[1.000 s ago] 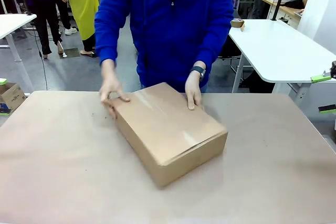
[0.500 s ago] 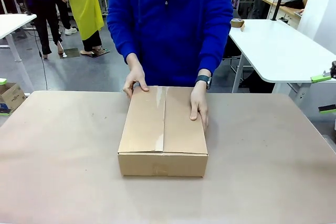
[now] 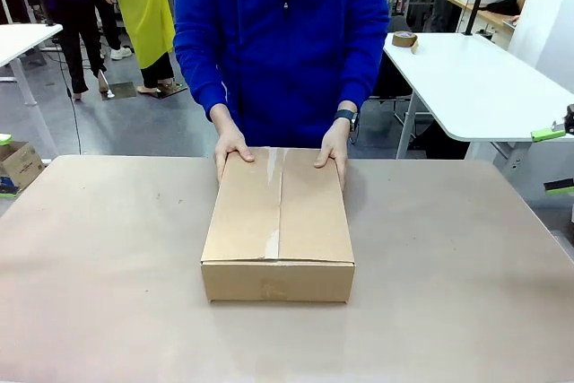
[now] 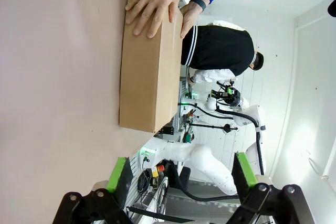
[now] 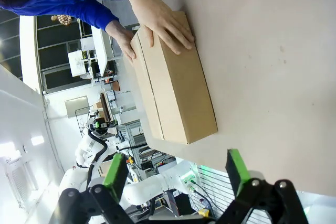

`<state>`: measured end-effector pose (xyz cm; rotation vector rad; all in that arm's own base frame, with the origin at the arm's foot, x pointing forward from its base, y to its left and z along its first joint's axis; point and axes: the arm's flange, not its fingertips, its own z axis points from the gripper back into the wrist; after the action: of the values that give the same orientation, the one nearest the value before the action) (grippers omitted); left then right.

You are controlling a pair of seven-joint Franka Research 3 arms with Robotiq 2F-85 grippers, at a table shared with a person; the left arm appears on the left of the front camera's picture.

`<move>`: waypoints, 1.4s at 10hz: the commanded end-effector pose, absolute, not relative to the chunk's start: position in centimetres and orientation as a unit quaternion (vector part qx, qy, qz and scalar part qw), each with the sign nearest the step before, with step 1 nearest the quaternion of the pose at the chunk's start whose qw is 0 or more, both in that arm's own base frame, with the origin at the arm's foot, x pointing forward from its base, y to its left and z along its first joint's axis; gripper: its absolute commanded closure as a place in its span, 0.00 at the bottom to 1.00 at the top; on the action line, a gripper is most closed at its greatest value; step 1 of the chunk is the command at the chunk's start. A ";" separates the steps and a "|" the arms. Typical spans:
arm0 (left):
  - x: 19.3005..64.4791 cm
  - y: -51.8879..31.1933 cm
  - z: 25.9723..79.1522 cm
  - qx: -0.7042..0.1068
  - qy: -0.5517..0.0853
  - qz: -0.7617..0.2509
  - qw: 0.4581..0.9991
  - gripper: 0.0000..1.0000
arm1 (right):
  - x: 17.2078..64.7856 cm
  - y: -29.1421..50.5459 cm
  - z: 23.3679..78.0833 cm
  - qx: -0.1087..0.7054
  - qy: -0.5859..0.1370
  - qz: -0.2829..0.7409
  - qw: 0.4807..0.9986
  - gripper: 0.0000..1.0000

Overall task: Pack the gift set into the box.
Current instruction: Press and hold the closed box until the human finishes sealing it.

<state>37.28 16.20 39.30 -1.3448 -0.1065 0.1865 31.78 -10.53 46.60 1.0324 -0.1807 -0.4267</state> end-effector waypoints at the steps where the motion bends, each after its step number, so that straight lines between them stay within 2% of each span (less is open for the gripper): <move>1: 37.0 16.1 39.3 -0.620 -0.048 0.091 0.778 0.00 | 31.9 -10.4 46.4 0.500 -0.097 -0.192 0.839 0.00; 6: 37.3 16.2 39.3 -0.622 -0.049 0.086 0.777 0.00 | 31.8 -10.5 46.6 0.489 -0.086 -0.202 0.844 0.00; 7: 38.7 8.4 40.5 -0.597 -0.092 -0.018 0.797 0.00 | 34.5 -1.0 47.4 0.490 -0.095 -0.011 0.866 0.00; 8: 39.4 1.8 41.5 -0.603 -0.120 -0.097 0.783 0.00 | 36.4 6.9 46.6 0.453 -0.112 0.057 0.883 0.00; 9: 39.5 -2.6 41.7 -0.585 -0.177 -0.124 0.782 0.00 | 36.3 12.5 45.8 0.492 -0.098 0.143 0.853 0.00; 10: 39.1 -4.6 40.5 -0.585 -0.177 -0.132 0.781 0.00 | 35.8 14.5 44.7 0.524 -0.093 0.154 0.832 0.00; 11: 39.6 -2.2 39.4 -0.570 -0.160 -0.064 0.803 0.00 | 35.5 11.7 44.4 0.499 -0.136 0.116 0.848 0.00; 12: 39.2 -3.5 42.2 -0.580 -0.133 -0.122 0.794 0.00 | 33.5 13.9 46.9 0.474 -0.074 0.105 0.871 0.00; 14: 39.3 -5.6 41.1 -0.568 -0.144 -0.113 0.802 0.00 | 33.7 16.2 45.6 0.478 -0.090 0.132 0.864 0.00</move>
<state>39.32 -4.83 41.32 -1.2239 -0.3043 -0.2459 33.74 15.30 45.92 1.0006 -0.1854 0.2574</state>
